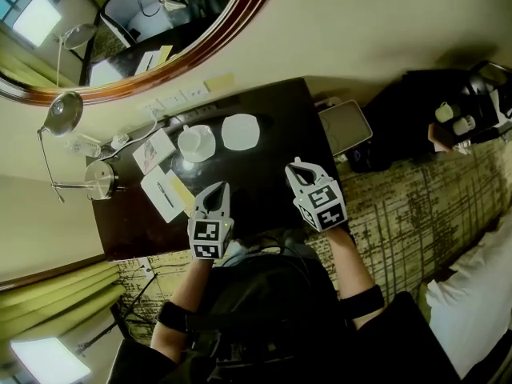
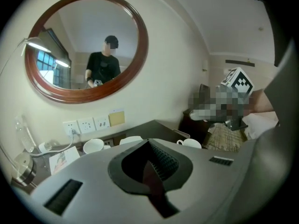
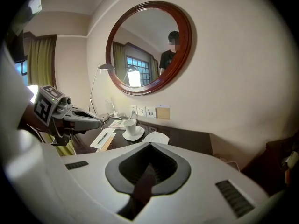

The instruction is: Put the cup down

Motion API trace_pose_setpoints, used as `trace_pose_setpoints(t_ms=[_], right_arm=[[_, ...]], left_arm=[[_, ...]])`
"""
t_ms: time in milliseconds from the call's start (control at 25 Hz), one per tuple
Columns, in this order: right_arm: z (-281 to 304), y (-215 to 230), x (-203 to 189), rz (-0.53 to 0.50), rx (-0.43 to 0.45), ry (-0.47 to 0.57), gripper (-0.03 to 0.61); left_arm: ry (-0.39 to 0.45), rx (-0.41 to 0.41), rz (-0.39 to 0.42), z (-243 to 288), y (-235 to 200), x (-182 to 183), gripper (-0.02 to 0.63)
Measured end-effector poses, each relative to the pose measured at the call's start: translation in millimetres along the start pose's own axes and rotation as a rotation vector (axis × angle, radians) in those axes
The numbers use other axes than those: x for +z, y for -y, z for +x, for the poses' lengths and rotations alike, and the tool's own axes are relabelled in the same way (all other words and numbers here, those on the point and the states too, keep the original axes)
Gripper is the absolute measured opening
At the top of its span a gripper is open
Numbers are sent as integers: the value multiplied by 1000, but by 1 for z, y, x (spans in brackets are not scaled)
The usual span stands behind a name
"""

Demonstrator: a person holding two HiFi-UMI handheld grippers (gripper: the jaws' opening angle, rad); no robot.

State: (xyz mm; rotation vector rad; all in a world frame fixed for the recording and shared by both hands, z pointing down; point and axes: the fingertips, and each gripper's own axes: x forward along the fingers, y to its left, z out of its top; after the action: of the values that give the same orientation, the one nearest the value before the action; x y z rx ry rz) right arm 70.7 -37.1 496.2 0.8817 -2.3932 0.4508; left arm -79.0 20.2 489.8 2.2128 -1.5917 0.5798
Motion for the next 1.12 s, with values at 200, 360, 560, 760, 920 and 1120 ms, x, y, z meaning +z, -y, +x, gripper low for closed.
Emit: trace_pose_setpoints(t_ms=[200,360,560,760,920,1120], right_arm=[[-20,44,-13,37,-89,-22,5],[-36,87,-31,58,-154,-32,5],[-51,117,-46,76,-170,-60,5],[-52,137,-65,98,-151,-68,5],[-49,150,-79,106,-124,-81,5],[-48,167,-90,105,-102,-95,5]], left_arm=[[-72,-105,131,26,49,2,28],[-162,-251,163,57,99,-6,215],[-307,-413,281,98,160,-27,404],[-468,-451,227,138,203,-49,533],[-542,-403,137,165,218,-60,581],[-585,-326,108,192,225,-72,591]])
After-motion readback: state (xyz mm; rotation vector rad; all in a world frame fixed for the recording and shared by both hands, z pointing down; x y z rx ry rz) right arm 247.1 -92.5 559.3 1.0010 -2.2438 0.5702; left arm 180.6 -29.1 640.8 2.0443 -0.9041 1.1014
